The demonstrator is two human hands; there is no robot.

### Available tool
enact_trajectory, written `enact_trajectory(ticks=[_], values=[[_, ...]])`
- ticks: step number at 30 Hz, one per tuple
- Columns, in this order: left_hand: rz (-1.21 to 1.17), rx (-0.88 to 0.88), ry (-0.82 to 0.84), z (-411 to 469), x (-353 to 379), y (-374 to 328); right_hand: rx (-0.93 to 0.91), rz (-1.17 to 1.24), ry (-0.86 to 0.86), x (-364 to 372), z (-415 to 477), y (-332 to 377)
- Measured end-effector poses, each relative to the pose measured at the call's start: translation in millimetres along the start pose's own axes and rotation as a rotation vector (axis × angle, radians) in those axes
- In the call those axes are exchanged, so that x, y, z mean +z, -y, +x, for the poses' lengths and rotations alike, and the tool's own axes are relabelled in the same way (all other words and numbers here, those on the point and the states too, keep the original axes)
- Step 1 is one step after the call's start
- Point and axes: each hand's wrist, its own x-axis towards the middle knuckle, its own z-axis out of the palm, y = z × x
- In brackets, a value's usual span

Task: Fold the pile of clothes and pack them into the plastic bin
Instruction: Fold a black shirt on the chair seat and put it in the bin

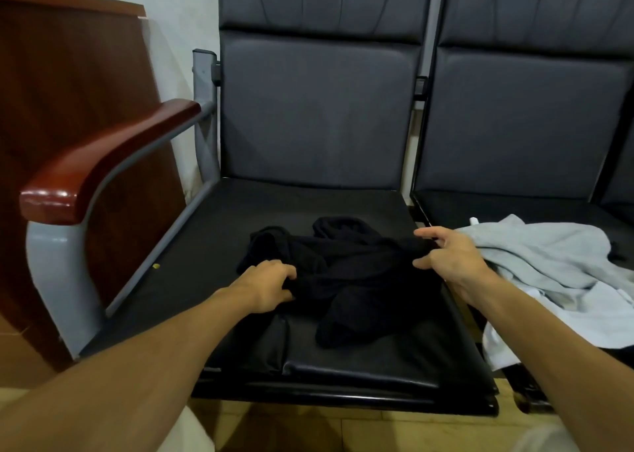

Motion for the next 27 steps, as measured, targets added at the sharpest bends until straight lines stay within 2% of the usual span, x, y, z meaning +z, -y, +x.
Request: enact_trajectory(ticks=[2, 4, 7, 10, 14, 18, 20, 21, 23, 25, 26, 27], values=[[-0.078, 0.013, -0.037, 0.6, -4.4, 0.4, -0.030, -0.137, -0.020, -3.9, -1.2, 1.3], [-0.270, -0.009, -0.057, 0.2, -13.2, 0.9, -0.080, -0.293, -0.053, -8.5, -2.4, 2.4], [-0.656, -0.089, -0.106, -11.1, -30.6, -3.9, -0.152, -0.408, -0.093, -13.6, -4.3, 1.3], [-1.125, -0.165, -0.219, -26.5, -43.5, -8.8, -0.155, -0.384, -0.110, -15.2, -4.8, 0.0], [-1.521, -0.145, -0.299, -53.3, -63.0, -12.2, -0.129, -0.133, -0.126, -13.6, -3.4, -0.1], [-1.705, -0.107, -0.395, -82.6, -78.7, -9.1, -0.022, 0.423, -0.038, -12.3, -16.3, 17.1], [-1.688, -0.146, -0.466, -92.1, -82.5, -10.5, 0.059, 0.593, 0.102, -18.3, -23.4, 21.6], [-1.612, -0.210, -0.510, -94.8, -82.3, -11.5, 0.099, 0.536, 0.174, -20.6, -26.9, 20.6], [-1.218, -0.364, -0.524, -96.7, -75.1, -8.1, 0.149, 0.187, 0.287, -21.2, -36.2, 13.5], [-0.740, -0.392, -0.389, -96.3, -64.6, 3.5, 0.155, -0.144, 0.319, -17.7, -44.5, 6.2], [-0.588, -0.377, -0.327, -96.9, -60.7, 7.8, 0.143, -0.221, 0.302, -16.0, -47.4, 4.4], [-0.532, -0.370, -0.294, -99.3, -59.6, 9.4, 0.119, -0.235, 0.264, -14.8, -47.5, 2.8]])
